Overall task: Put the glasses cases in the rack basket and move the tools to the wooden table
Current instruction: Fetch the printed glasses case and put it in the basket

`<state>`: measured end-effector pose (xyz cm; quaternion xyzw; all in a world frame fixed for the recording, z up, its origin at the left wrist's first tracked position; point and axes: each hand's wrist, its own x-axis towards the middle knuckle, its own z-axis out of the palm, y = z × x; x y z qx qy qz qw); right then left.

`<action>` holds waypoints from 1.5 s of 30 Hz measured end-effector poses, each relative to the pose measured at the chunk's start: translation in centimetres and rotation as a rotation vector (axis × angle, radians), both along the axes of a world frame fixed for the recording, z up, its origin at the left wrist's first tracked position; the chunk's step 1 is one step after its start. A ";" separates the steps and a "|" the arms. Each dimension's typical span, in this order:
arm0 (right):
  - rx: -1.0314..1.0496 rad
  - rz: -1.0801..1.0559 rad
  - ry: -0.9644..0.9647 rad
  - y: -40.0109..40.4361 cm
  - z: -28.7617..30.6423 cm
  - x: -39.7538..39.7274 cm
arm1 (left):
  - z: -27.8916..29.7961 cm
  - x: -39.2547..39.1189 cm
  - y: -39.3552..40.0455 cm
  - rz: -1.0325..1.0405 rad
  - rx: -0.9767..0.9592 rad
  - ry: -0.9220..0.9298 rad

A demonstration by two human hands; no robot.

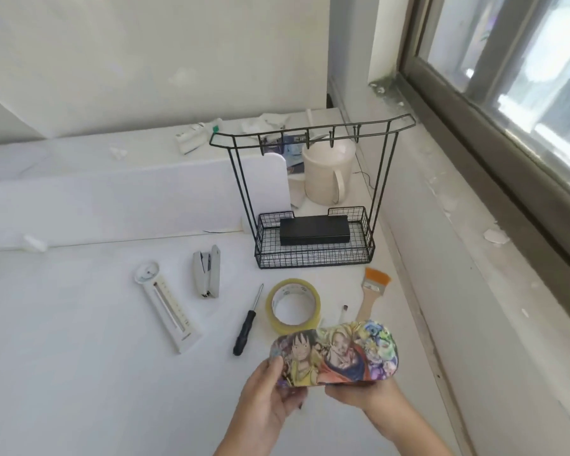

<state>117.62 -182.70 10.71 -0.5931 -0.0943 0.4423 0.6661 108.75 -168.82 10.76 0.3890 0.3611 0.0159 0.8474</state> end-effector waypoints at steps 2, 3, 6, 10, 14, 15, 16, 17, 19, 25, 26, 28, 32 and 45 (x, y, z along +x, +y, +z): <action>0.032 -0.063 -0.022 0.2 -0.1 1.4 | 0.0 1.3 1.4 0.056 0.056 -0.032; 0.061 -0.118 -0.012 0.5 -0.1 2.2 | 0.1 2.1 2.1 0.075 0.107 -0.036; 0.013 -0.280 -0.079 1.5 -0.4 5.6 | 0.2 5.3 4.1 0.106 0.302 -0.033; -0.117 -0.378 -0.255 4.7 -0.5 10.8 | 0.1 11.3 7.0 0.041 0.663 -0.007; -0.269 -0.442 -0.476 8.1 -1.6 16.4 | -0.9 17.2 8.9 -0.034 0.935 0.076; -0.299 -0.445 -0.514 8.7 -2.0 17.7 | -1.2 18.4 9.3 -0.034 0.986 0.075; -0.329 -0.438 -0.536 9.3 -2.5 19.2 | -1.6 19.9 9.9 -0.045 1.033 0.070; -0.355 -0.424 -0.554 9.8 -2.7 20.3 | -1.9 21.0 10.4 -0.059 1.072 0.074; -0.420 -0.396 -0.600 10.4 -3.3 21.6 | -2.6 22.4 11.1 -0.084 1.135 0.105; -0.674 -0.287 -0.756 12.2 -4.8 23.8 | -5.0 25.4 12.9 -0.188 1.152 0.163; -0.707 -0.283 -0.767 12.4 -4.9 23.9 | -5.2 25.6 13.0 -0.194 1.152 0.161; -0.763 -0.281 -0.793 12.5 -5.1 23.6 | -5.6 25.6 13.1 -0.193 1.179 0.156; -0.831 -0.246 -0.833 12.4 -5.1 22.9 | -6.1 25.3 13.2 -0.151 1.175 0.171; -0.834 -0.231 -0.840 12.4 -5.0 23.0 | -6.1 25.3 13.6 -0.233 1.205 0.250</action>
